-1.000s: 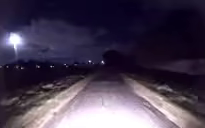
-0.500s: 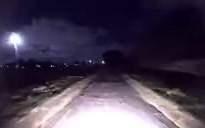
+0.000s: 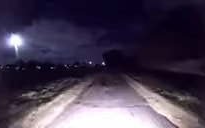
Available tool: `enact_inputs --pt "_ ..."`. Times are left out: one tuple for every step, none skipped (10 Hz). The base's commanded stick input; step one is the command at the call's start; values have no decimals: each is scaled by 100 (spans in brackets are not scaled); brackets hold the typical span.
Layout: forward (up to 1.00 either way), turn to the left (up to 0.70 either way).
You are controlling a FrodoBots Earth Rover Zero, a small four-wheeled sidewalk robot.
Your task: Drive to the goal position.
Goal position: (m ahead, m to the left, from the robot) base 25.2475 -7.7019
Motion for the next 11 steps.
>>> enact_inputs --pt "85 -7" --pt "85 -12" --pt "85 -16" --pt "85 -20" --pt "85 -11" --pt "85 -2" --pt "85 0" --pt "85 0" --pt "85 0" --pt "85 0" --pt "85 -19"
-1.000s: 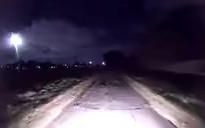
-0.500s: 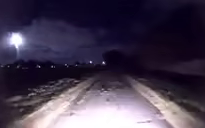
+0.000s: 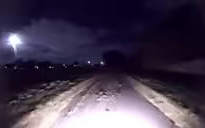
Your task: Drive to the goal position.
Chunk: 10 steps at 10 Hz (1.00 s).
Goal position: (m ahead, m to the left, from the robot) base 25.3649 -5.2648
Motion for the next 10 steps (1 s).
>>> enact_inputs --pt "85 -28" --pt "85 -17" --pt "85 -8" --pt "85 0" --pt "85 0" --pt "85 0" --pt "85 0" --pt "85 0" --pt "85 0" --pt "85 0"
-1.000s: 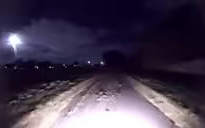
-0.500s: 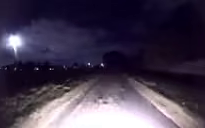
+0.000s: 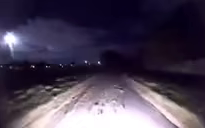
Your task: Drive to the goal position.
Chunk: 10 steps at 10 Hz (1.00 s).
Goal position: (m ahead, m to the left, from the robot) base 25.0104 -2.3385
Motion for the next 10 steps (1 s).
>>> enact_inputs --pt "85 -4" --pt "85 -11" --pt "85 -30" --pt "85 -28" --pt "85 0" --pt "85 0" --pt "85 0" --pt "85 0" --pt "85 0" --pt "85 -1"
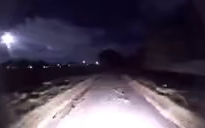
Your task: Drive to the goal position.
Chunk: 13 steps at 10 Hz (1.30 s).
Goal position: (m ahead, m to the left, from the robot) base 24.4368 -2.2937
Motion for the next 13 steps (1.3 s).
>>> enact_inputs --pt "85 -2" --pt "85 -6" --pt "85 -14" --pt "85 -31" --pt "85 -15" --pt "85 0" --pt "85 0" --pt "85 0" --pt "85 0" --pt "85 0" --pt "85 0" --pt "85 0" --pt "85 0"
